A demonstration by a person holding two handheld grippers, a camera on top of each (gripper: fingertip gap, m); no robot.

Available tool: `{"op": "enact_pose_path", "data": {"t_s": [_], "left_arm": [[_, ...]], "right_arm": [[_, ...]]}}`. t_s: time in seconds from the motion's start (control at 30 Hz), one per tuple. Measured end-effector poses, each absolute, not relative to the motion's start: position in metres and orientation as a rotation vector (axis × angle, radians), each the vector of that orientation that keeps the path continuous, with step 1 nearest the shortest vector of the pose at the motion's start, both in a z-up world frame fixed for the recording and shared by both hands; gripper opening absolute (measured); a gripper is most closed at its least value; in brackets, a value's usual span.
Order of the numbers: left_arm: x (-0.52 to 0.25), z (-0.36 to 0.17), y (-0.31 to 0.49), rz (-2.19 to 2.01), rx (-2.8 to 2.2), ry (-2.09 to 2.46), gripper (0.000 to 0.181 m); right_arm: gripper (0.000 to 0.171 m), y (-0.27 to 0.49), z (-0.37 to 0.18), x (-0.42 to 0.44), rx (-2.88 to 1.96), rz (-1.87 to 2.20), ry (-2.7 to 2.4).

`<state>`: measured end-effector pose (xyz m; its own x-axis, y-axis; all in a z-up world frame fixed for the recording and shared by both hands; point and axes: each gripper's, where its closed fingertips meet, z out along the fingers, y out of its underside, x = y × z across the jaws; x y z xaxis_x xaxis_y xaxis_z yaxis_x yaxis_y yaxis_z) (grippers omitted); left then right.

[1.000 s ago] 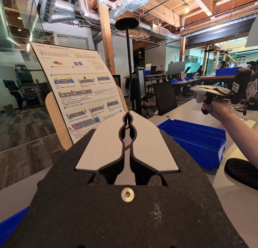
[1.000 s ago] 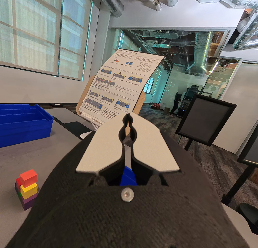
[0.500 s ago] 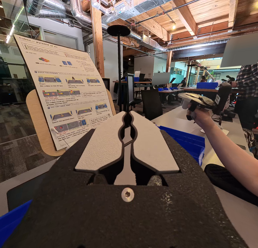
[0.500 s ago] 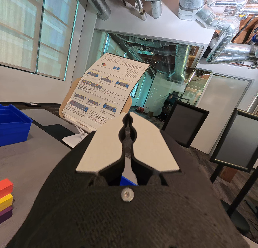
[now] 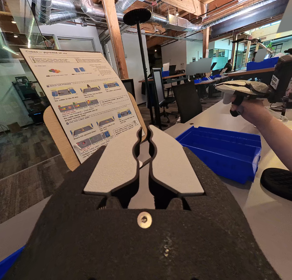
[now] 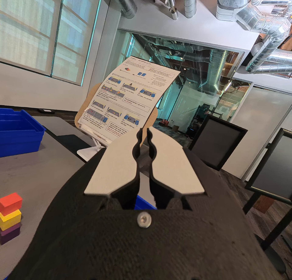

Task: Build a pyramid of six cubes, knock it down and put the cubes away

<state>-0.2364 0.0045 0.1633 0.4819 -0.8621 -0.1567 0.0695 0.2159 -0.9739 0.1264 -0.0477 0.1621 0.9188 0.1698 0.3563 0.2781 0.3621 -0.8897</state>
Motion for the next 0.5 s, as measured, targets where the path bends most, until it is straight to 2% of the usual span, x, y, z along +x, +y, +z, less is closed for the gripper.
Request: {"op": "enact_pose_path", "data": {"t_s": [0.5], "left_arm": [[-0.239, 0.176, -0.012, -0.878, -1.113, 0.845, 0.002]], "right_arm": [[0.007, -0.046, 0.151, 0.111, -1.267, 0.035, -0.508]]}}
